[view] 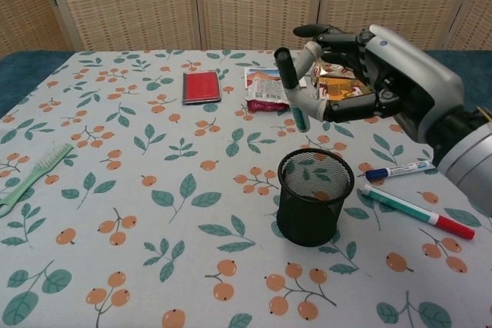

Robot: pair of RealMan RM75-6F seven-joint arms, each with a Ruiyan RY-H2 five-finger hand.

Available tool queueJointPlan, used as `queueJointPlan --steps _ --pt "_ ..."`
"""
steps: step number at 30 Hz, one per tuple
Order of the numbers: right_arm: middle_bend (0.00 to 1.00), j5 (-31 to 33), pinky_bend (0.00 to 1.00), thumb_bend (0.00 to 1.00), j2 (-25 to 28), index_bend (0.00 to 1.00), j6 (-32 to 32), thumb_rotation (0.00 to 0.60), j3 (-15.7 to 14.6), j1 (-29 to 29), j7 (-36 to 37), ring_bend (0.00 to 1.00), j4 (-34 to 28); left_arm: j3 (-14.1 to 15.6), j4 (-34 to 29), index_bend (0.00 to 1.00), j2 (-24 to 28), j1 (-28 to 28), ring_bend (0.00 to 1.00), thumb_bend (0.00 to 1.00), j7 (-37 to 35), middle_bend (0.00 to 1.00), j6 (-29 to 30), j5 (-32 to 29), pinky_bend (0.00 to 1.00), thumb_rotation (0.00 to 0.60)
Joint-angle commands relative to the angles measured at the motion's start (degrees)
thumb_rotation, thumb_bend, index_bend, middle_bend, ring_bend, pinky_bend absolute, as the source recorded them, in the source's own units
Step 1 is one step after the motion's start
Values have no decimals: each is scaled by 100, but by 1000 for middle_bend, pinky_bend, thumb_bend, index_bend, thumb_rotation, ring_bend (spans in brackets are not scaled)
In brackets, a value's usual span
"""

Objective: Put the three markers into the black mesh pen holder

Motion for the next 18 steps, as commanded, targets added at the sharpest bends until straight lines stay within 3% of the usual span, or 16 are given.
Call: queueJointPlan --steps 1,18 --pt "76 -82 0 320 -42 595 89 600 -105 -114 92 0 105 0 -2 54 4 13 43 402 -2 163 17 7 263 600" --pt "76 -441 0 317 -239 595 186 600 -478 -435 291 0 484 -1 -8 54 15 40 44 402 -15 163 54 39 263 600"
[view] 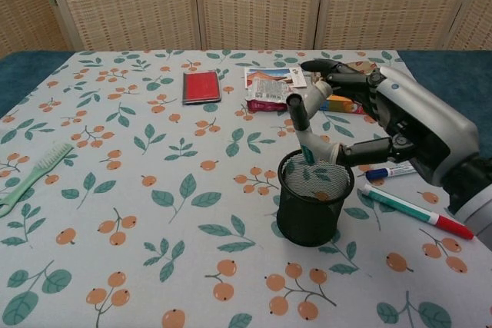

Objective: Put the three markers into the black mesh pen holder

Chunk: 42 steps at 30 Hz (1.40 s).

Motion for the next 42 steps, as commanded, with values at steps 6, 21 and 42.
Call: queueJointPlan --steps 6,21,42 --pt "57 -119 0 297 -61 541 -35 600 -80 -68 155 0 248 5 -6 54 -8 7 44 402 30 164 2 11 263 600" --pt "0 -259 0 244 641 52 -45 600 112 -51 -322 0 -121 -8 12 54 -2 16 43 402 -6 163 15 13 263 600" --pt "3 821 0 278 3546 361 -1251 600 220 -26 -3347 0 -1351 13 2 55 -127 -98 43 402 235 164 -217 -10 263 600"
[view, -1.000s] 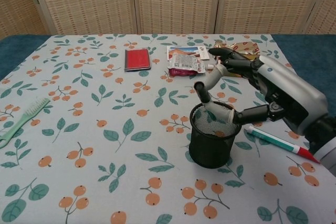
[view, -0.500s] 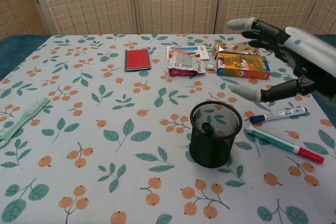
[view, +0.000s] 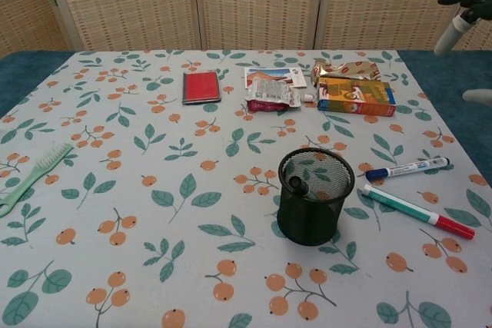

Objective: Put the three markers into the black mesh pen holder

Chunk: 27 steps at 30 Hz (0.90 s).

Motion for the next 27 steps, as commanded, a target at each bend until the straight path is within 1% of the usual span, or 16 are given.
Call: queueJointPlan --steps 1,8,16,27 --pt "3 298 0 278 -114 369 -395 600 -91 114 -357 0 317 -4 5 55 -1 -2 43 402 0 163 -2 -10 263 600" --pt "4 674 0 287 -592 397 -892 600 -133 329 -794 0 905 -13 16 55 27 17 43 402 -72 164 45 -8 263 600" --pt "11 811 0 290 -1026 402 -1094 600 -147 483 -1051 0 1325 2 13 55 31 26 43 402 -80 163 71 29 263 600" --pt "17 1034 0 292 -1539 404 -1386 600 -96 712 -1222 0 1811 8 17 55 34 28 44 403 -100 164 79 47 263 600"
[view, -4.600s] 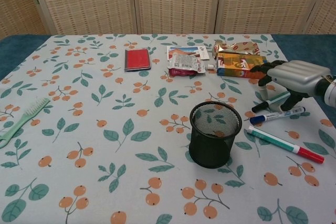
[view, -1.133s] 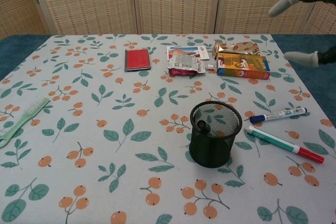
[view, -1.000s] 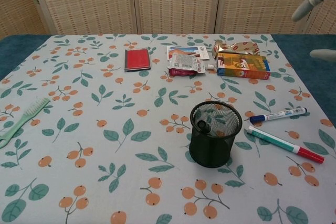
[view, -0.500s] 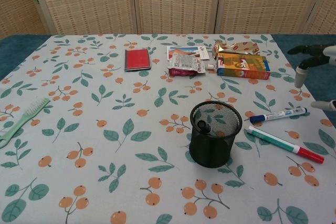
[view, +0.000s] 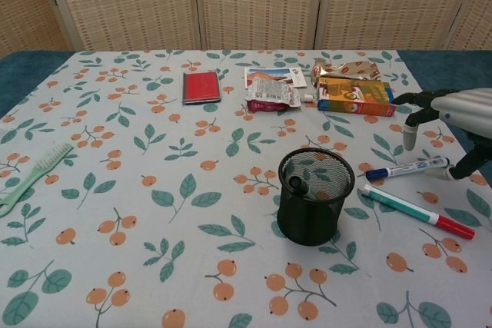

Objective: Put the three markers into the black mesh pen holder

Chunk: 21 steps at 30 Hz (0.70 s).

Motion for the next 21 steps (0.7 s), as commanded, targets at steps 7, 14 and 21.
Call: queueJointPlan --steps 7,14,21 --pt "18 263 0 292 -389 404 -287 600 93 228 -107 0 402 7 -2 55 15 11 44 403 -37 163 25 22 263 600" --pt "18 418 0 292 -631 404 -472 600 135 368 -89 0 736 1 1 55 35 26 43 402 -87 163 56 21 263 600" --pt "18 473 0 294 -751 406 -528 600 133 429 -59 0 915 -2 7 55 41 32 44 402 -111 163 70 26 263 600"
